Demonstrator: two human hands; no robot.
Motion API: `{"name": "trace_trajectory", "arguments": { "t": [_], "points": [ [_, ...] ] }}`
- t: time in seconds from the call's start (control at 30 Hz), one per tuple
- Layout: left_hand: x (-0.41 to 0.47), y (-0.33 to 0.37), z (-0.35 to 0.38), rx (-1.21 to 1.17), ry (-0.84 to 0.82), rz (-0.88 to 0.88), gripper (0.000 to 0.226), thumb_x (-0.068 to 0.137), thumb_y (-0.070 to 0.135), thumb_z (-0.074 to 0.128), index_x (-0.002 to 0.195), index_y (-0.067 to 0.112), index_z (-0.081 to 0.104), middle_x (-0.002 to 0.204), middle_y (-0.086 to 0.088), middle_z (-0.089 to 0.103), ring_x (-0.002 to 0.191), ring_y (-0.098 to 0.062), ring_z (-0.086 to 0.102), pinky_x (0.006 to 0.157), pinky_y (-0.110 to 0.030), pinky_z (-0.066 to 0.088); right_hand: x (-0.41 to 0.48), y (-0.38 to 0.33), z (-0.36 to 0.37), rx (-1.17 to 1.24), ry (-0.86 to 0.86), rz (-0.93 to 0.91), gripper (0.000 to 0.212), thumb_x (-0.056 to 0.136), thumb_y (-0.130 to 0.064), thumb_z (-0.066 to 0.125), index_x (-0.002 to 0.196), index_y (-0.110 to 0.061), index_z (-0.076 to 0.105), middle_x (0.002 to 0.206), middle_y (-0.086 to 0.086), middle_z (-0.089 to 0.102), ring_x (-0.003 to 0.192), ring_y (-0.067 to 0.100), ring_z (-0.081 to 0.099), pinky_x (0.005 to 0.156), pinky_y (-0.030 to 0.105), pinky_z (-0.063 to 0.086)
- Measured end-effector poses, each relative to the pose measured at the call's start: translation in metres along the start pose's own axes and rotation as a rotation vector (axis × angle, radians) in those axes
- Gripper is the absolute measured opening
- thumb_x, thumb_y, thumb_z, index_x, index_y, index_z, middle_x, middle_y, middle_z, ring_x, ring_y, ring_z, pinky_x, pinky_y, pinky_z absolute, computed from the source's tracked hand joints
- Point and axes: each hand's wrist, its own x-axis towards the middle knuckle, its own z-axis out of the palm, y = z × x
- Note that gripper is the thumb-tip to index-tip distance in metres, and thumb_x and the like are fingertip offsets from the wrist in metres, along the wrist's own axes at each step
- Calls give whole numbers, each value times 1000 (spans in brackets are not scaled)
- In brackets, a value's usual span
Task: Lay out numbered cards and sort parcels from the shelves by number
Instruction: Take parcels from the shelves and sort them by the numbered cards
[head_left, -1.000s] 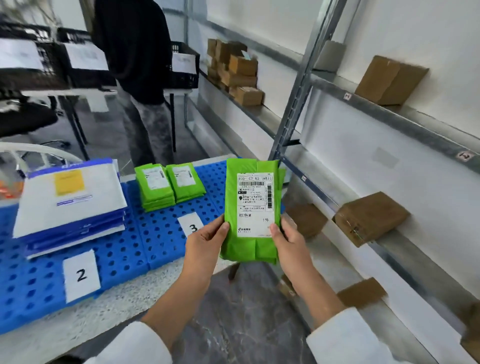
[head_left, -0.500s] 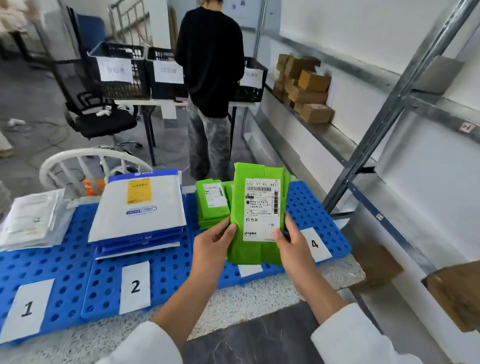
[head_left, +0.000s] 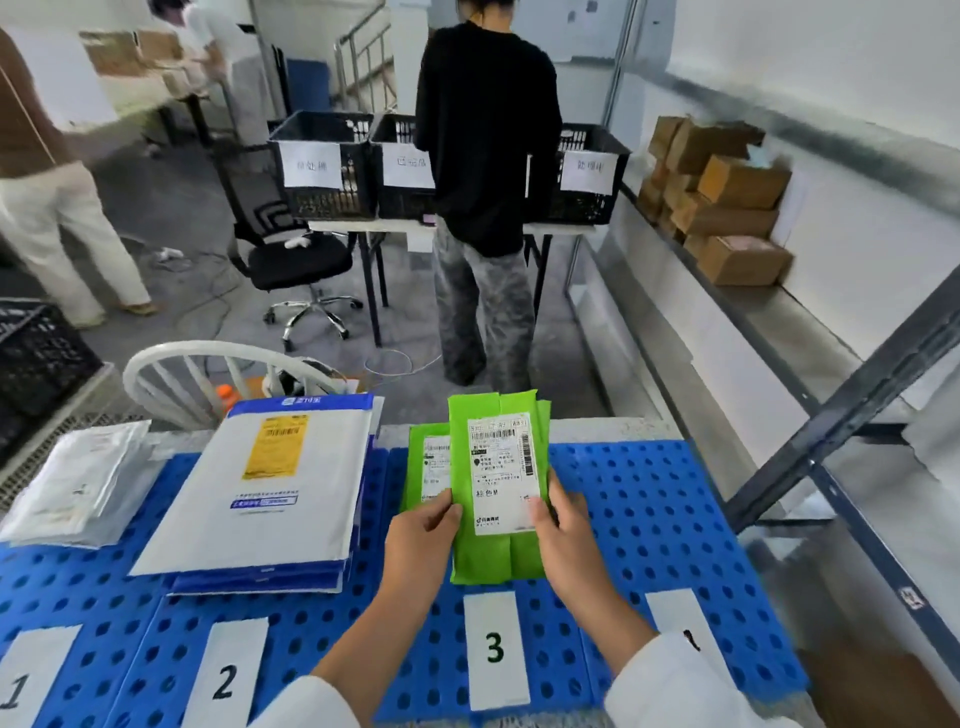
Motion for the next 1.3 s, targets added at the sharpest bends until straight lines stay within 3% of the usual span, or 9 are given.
{"name": "trace_trajectory", "arguments": {
  "t": [0.1, 0.23, 0.4, 0.6, 0.73, 0.87, 1.17, 1.23, 1.3],
  "points": [
    [29, 1, 23, 91, 68, 53, 30, 96, 11, 56, 125, 14, 63, 86, 30, 60, 75, 8, 54, 73, -15, 48, 39, 7, -4, -57, -30, 1, 49, 102, -23, 41, 150, -24, 29, 120, 1, 36, 107, 8, 40, 94, 17, 29],
    [59, -2, 47, 216, 54, 36, 22, 97, 12, 53, 109, 19, 69, 87, 6, 70, 64, 0, 50, 56, -11, 38, 84, 28, -10, -35, -87, 87, 49, 102, -23, 43, 149, -21, 32, 133, 4, 35, 124, 16, 41, 105, 24, 31],
    [102, -11, 68, 264, 49, -20, 26, 96, 18, 55, 119, 22, 67, 95, 7, 74, 81, -13, 68, 77, -36, 56, 138, 48, -11, 23, -133, 176, 54, 100, -28, 47, 151, -25, 28, 143, 0, 40, 128, 17, 46, 107, 37, 40],
    [125, -30, 86, 351, 44, -96, 41, 96, 15, 57, 136, 8, 52, 129, -2, 61, 100, -1, 50, 79, -10, 35, 157, 78, -3, 9, -161, 309, 55, 101, -25, 45, 152, -20, 24, 151, 3, 35, 136, 21, 38, 107, 33, 34],
    [139, -40, 90, 442, 2, -105, 41, 97, 16, 55, 137, 8, 51, 115, 4, 59, 90, -1, 52, 70, -6, 41, 167, 94, 1, 31, -181, 353, 56, 102, -24, 43, 153, -17, 19, 155, 4, 29, 140, 24, 33, 110, 35, 32],
    [149, -45, 95, 532, -47, -79, 47, 96, 16, 57, 141, 9, 47, 130, -1, 55, 114, -15, 55, 99, -19, 44, 180, 106, 6, -28, -173, 349, 59, 101, -28, 44, 153, -19, 17, 157, 6, 24, 143, 25, 28, 114, 41, 29],
    [150, -49, 100, 593, -57, -63, 49, 96, 16, 57, 142, 8, 44, 142, -4, 47, 124, -19, 51, 108, -29, 41, 182, 111, 8, -272, -191, 256, 54, 97, -28, 53, 143, -9, 34, 125, 6, 30, 128, 22, 33, 102, 25, 30],
    [147, -45, 98, 599, -64, -58, 46, 97, 17, 55, 141, 9, 46, 142, -4, 49, 116, -14, 56, 101, -16, 42, 177, 106, 2, -279, -173, 224, 54, 97, -27, 52, 144, -9, 33, 131, 7, 30, 127, 19, 34, 104, 25, 29],
    [145, -37, 93, 583, -58, -57, 42, 99, 18, 50, 141, 11, 47, 133, -1, 55, 83, 2, 56, 69, 2, 42, 171, 97, -6, -302, -145, 144, 53, 99, -25, 49, 146, -10, 30, 132, 4, 31, 123, 14, 36, 102, 21, 30]
  ]
}}
